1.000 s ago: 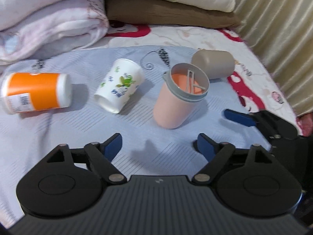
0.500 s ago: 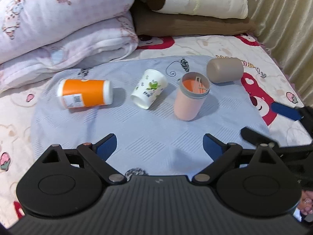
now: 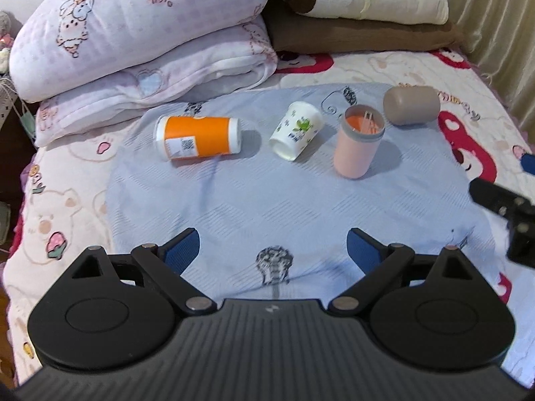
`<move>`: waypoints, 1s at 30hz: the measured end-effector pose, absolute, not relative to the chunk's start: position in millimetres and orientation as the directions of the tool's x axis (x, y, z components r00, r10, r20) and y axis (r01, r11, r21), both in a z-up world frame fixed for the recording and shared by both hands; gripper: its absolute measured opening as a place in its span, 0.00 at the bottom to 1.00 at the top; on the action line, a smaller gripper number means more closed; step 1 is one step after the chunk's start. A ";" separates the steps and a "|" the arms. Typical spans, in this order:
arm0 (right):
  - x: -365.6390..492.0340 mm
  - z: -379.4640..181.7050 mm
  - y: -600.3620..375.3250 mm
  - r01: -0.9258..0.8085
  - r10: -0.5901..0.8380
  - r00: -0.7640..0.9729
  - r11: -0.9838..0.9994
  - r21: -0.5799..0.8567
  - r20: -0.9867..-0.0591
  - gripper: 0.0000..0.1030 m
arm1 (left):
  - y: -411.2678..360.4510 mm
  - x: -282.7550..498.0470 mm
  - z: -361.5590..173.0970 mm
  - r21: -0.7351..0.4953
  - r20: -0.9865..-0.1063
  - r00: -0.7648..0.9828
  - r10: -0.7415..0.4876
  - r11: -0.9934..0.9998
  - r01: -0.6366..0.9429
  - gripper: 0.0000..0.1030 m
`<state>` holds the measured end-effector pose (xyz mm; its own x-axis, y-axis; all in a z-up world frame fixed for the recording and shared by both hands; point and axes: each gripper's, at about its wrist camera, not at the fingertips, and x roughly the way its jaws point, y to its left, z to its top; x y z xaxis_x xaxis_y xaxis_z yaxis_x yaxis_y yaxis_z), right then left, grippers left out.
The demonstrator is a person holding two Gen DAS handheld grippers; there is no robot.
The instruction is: Flip cup upright
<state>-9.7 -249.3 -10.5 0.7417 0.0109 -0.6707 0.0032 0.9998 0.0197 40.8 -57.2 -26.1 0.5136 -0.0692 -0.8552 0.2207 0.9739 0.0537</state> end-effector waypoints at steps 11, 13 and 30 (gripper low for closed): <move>-25.8 4.9 -243.1 0.057 -0.030 0.712 0.998 0.015 -0.702 0.93 | -47.7 21.6 -20.0 0.061 -0.862 0.506 -0.041 0.981 0.184 0.93; -28.3 5.9 -241.3 0.064 -0.037 0.710 0.998 0.012 -0.704 0.93 | -45.1 19.6 -19.2 0.056 -0.862 0.505 -0.042 0.983 0.176 0.93; -28.7 4.8 -242.5 0.120 -0.095 0.678 0.993 -0.017 -0.729 0.93 | -22.5 15.2 -14.0 0.034 -0.853 0.520 -0.035 0.992 0.123 0.93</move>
